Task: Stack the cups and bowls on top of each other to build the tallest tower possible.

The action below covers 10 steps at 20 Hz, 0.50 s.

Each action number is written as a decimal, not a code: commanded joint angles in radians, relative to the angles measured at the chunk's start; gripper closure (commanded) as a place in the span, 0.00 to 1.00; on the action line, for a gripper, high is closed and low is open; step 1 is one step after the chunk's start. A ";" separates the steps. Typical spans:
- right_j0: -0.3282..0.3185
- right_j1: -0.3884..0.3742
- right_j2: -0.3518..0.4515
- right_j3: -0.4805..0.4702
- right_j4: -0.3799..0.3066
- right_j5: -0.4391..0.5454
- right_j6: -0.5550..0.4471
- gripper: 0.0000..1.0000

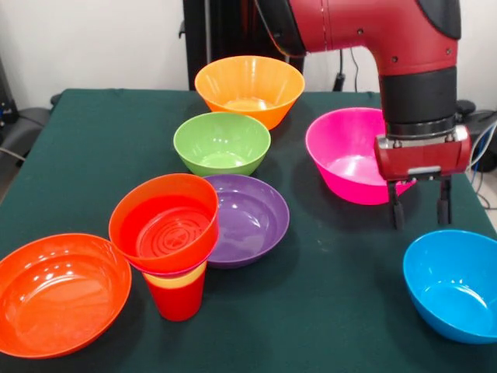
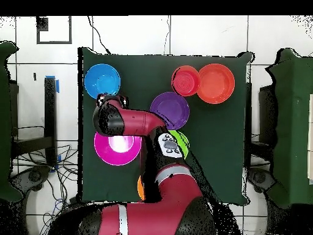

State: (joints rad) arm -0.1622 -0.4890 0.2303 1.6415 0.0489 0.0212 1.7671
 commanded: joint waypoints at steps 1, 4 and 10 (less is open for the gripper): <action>-0.021 0.064 -0.003 -0.022 -0.052 -0.050 0.112 0.00; -0.022 0.062 -0.007 -0.018 -0.052 -0.059 0.113 0.00; -0.043 0.056 0.012 -0.010 -0.054 -0.078 0.123 0.00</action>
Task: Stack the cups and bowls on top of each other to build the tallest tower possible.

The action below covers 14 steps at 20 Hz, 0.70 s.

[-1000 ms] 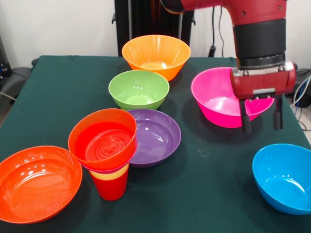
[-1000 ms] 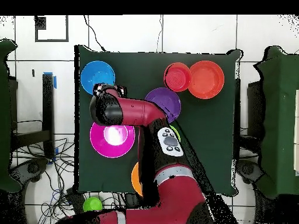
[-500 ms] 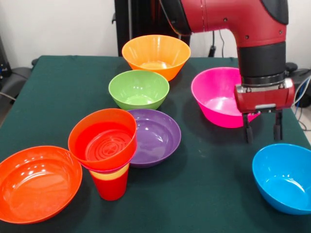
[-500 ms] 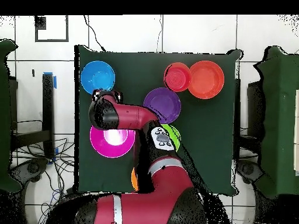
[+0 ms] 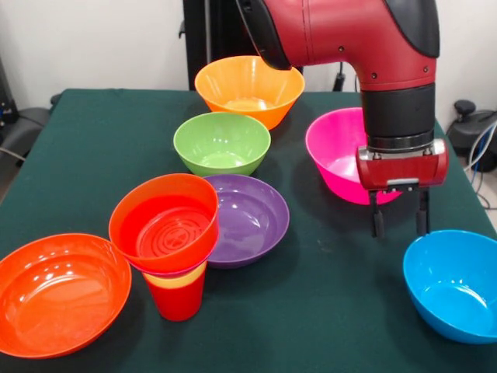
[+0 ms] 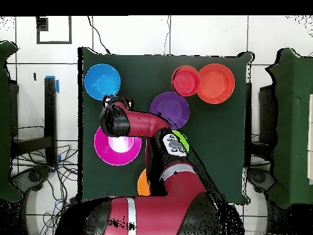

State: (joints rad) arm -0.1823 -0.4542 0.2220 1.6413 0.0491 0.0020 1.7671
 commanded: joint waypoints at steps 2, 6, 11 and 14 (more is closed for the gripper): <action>-0.024 0.021 0.023 -0.008 -0.052 -0.062 0.127 0.00; -0.014 0.017 0.020 -0.008 -0.041 -0.059 0.133 0.00; 0.009 0.034 0.003 -0.024 -0.027 -0.067 0.134 0.00; 0.035 0.047 -0.013 -0.041 -0.011 -0.066 0.134 0.00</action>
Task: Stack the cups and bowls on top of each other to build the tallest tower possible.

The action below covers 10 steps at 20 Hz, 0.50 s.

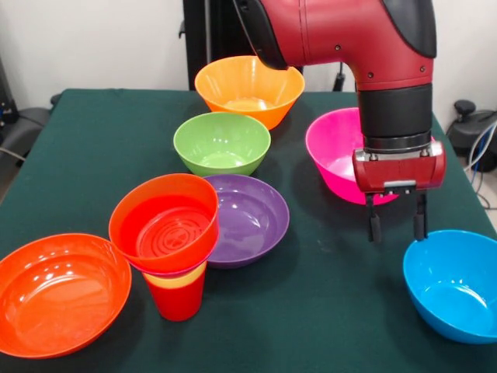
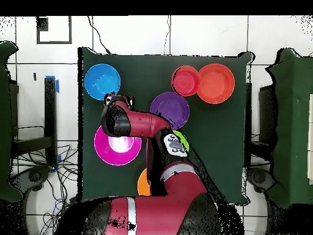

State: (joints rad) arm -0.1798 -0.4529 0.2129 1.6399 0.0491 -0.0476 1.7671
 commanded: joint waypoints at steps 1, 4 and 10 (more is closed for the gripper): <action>0.041 0.050 -0.011 -0.046 -0.008 -0.015 0.132 0.00; 0.059 0.082 -0.026 -0.068 -0.002 -0.033 0.134 0.00; 0.076 0.134 -0.042 -0.107 0.000 -0.053 0.133 0.00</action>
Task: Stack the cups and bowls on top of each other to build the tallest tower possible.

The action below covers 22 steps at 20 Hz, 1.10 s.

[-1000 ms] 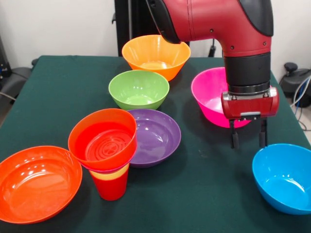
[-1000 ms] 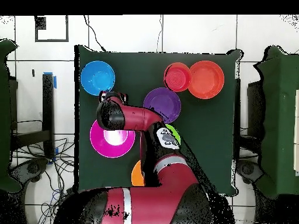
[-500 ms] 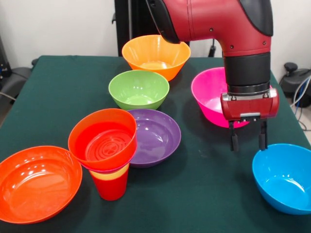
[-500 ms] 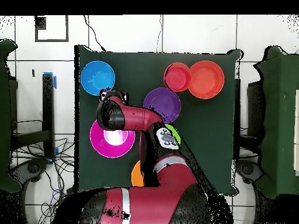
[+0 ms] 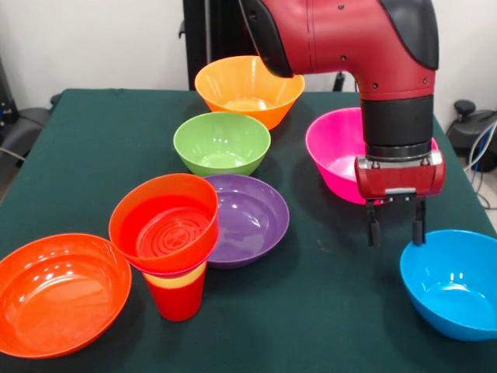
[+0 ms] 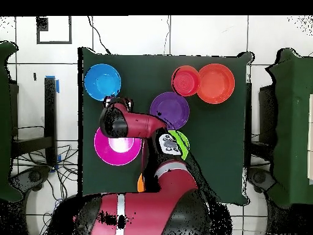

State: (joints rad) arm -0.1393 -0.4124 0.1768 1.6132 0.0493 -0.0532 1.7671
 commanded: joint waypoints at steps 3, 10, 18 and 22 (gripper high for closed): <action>0.044 0.112 -0.009 -0.095 0.001 -0.052 0.134 0.00; 0.055 0.135 -0.009 -0.115 0.007 -0.065 0.144 0.00; 0.053 0.125 -0.009 -0.104 0.017 -0.050 0.151 0.00; 0.041 0.112 0.003 -0.087 0.028 -0.019 0.157 1.00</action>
State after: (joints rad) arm -0.1005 -0.3208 0.1452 1.5591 0.0501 -0.1174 1.7673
